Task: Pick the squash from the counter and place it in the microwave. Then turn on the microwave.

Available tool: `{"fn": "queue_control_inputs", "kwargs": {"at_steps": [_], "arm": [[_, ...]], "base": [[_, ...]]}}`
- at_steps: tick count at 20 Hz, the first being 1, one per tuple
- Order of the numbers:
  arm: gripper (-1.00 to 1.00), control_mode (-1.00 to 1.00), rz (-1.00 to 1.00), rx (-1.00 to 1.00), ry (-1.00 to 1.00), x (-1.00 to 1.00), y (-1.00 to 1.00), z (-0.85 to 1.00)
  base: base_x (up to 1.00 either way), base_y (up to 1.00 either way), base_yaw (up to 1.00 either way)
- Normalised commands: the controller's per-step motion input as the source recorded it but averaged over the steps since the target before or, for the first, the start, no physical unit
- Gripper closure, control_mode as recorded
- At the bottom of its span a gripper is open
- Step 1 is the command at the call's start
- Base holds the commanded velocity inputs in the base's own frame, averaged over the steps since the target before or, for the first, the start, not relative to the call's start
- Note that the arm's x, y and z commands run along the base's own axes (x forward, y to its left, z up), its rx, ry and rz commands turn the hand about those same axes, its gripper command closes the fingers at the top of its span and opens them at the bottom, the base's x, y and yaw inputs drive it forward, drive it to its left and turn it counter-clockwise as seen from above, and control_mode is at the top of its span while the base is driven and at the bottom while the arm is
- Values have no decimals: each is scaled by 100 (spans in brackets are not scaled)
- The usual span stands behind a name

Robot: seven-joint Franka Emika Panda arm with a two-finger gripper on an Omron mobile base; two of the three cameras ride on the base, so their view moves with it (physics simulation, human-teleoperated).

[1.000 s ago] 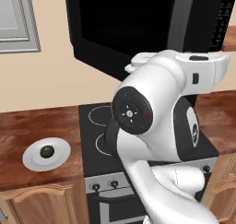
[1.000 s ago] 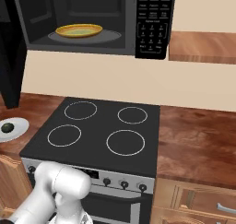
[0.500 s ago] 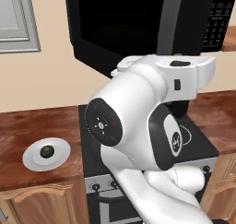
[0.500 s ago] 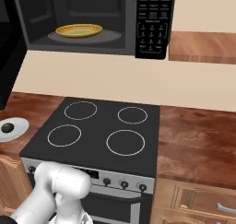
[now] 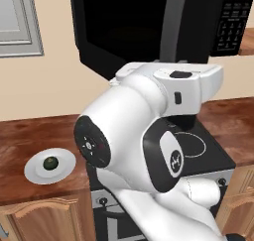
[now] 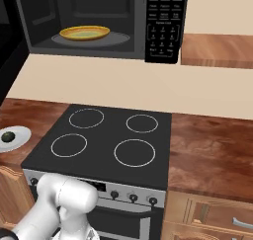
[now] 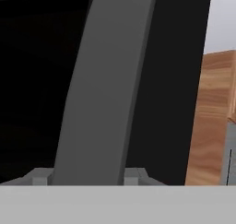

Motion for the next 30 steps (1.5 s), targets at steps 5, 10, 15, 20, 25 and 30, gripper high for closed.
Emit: {"fn": "queue_control_inputs", "kwargs": {"at_steps": [5,10,15,20,25,30], "arm": [[-100,-100,-2,0,0,-100,-2,10],[-100,-100,0,0,0,-100,-12,5],[-100,-100,0,2,0,-100,-11,11],[-100,-100,0,2,0,-100,0,15],[-100,-100,3,0,-1,-100,0,20],[-100,-100,11,0,-1,-100,0,22]], "base": [[0,0,0],[0,0,0],[0,0,0],[0,0,0],[0,0,0],[0,0,0]]}}
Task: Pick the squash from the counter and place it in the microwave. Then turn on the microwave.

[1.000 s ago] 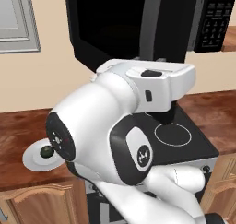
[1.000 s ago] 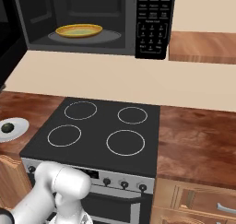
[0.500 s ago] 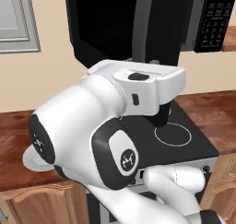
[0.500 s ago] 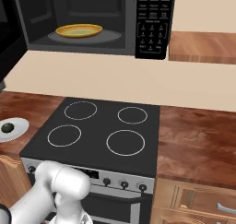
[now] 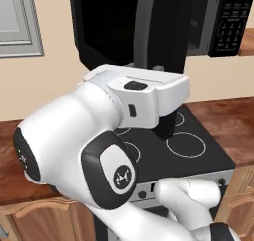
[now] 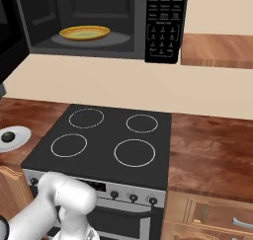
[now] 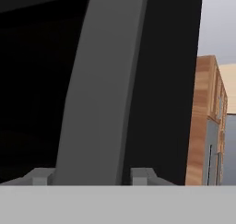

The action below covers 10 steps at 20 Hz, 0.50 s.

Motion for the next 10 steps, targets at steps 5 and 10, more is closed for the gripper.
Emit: {"fn": "queue_control_inputs", "kwargs": {"at_steps": [5,10], "arm": [[-100,-100,13,0,-3,-100,7,17],[-100,-100,22,3,0,-100,28,2]], "base": [[0,0,0],[0,0,0]]}}
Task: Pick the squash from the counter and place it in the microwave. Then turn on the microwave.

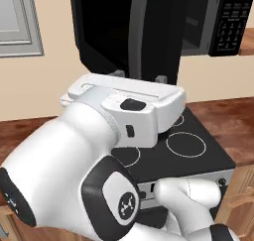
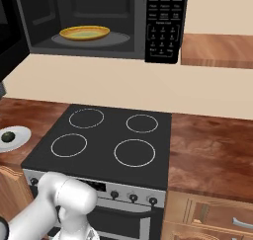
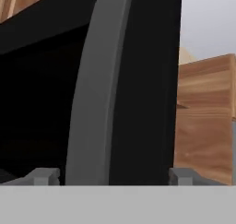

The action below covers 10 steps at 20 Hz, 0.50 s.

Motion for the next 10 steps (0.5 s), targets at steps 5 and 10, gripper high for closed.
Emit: {"fn": "queue_control_inputs", "kwargs": {"at_steps": [5,10], "arm": [[-100,-100,20,3,0,-100,20,8],[-100,-100,9,2,0,-100,-3,18]], "base": [[0,0,0],[0,0,0]]}}
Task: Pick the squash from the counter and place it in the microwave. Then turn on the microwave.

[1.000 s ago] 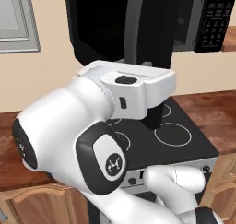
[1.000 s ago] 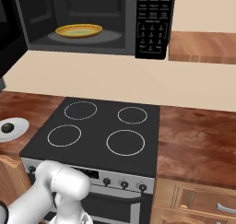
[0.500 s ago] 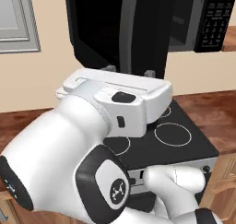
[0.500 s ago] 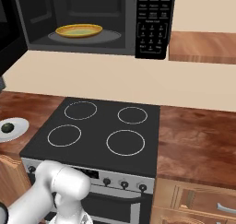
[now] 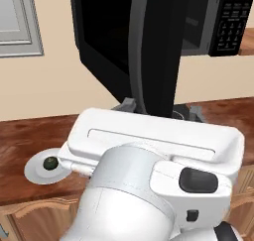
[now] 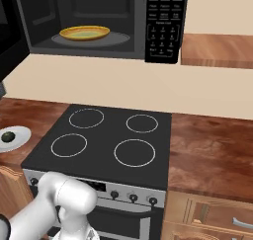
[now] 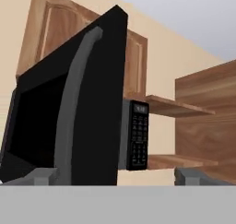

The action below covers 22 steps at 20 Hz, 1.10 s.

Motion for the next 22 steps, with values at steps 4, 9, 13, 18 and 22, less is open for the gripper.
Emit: {"fn": "queue_control_inputs", "kwargs": {"at_steps": [4,9,13,18,22], "arm": [[-100,-100,8,14,9,-76,-44,0],[-100,-100,1,19,17,-75,-74,-3],[-100,-100,3,24,20,-72,-71,-7],[-100,-100,6,22,29,-41,-32,-24],[-100,-100,5,29,38,-13,-51,-5]], "base": [[0,0,0],[0,0,0],[0,0,0],[0,0,0],[0,0,0]]}}
